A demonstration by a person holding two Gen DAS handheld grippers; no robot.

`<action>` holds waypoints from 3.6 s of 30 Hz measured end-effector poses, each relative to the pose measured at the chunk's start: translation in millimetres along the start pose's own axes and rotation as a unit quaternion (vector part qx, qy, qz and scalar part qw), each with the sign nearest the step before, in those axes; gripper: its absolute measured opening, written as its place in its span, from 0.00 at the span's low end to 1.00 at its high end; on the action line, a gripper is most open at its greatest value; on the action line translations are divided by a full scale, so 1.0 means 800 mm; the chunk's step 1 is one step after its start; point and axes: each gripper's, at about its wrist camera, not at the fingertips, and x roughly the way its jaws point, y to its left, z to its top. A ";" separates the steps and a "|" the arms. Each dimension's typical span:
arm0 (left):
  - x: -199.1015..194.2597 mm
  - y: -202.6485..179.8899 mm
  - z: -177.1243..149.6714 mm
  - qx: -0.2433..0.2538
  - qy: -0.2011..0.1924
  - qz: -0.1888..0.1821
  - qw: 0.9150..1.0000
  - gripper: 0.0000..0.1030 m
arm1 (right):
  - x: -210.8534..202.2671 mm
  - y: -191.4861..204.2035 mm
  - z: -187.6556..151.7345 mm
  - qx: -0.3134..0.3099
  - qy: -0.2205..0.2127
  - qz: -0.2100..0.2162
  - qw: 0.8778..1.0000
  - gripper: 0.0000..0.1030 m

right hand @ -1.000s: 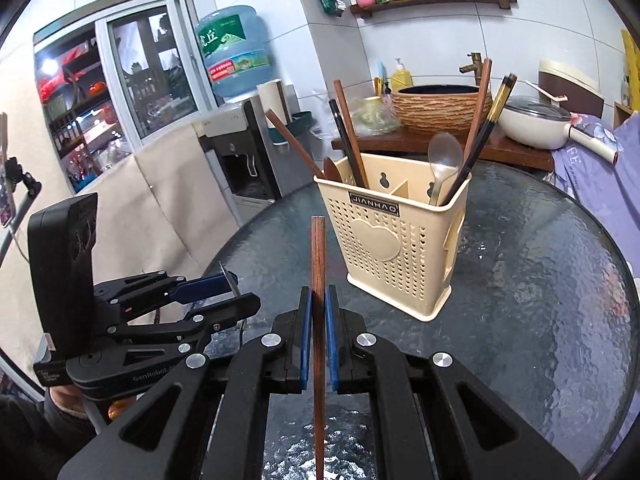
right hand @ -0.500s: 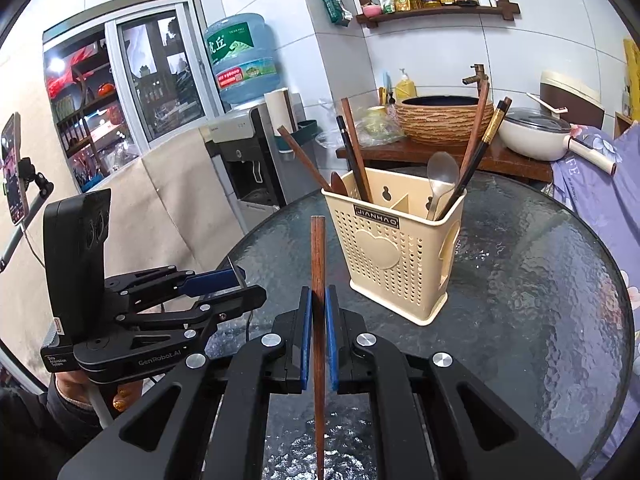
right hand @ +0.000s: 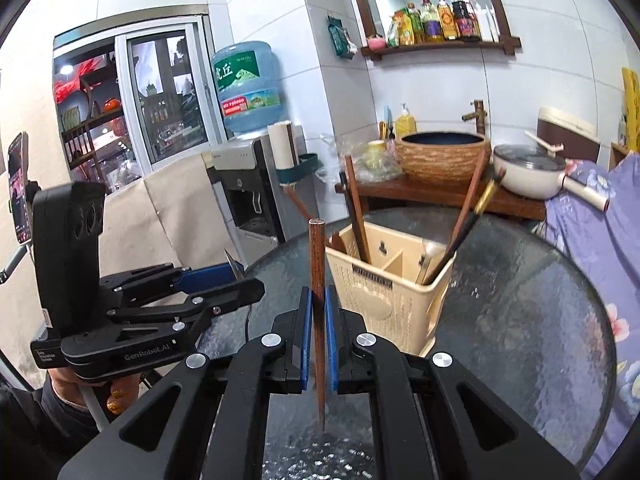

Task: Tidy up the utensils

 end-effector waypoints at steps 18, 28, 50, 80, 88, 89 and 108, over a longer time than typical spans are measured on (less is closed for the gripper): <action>0.005 0.004 0.165 -0.024 -0.105 0.024 0.994 0.36 | -0.025 0.000 0.137 -0.038 -0.066 -0.046 0.996 0.06; 0.065 0.003 0.175 -0.060 -0.133 0.065 0.987 0.36 | -0.001 -0.029 0.174 -0.037 -0.093 -0.102 0.990 0.06; 0.162 0.000 0.083 -0.029 -0.079 0.105 0.991 0.37 | 0.067 -0.059 0.083 -0.020 -0.037 -0.110 0.993 0.06; 0.101 -0.011 0.049 0.021 -0.095 0.103 0.990 0.78 | 0.033 -0.072 0.051 -0.014 -0.087 -0.122 0.989 0.56; 0.030 0.001 -0.010 0.004 -0.133 0.132 0.982 0.94 | -0.011 -0.057 -0.008 0.001 -0.110 -0.143 0.984 0.92; 0.025 0.006 -0.020 -0.002 -0.131 0.133 0.982 0.94 | -0.019 -0.050 -0.024 -0.003 -0.115 -0.144 0.983 0.94; -0.095 -0.009 -0.211 -0.038 -0.049 0.148 0.987 0.94 | -0.079 0.075 -0.202 0.015 -0.094 -0.141 0.985 0.94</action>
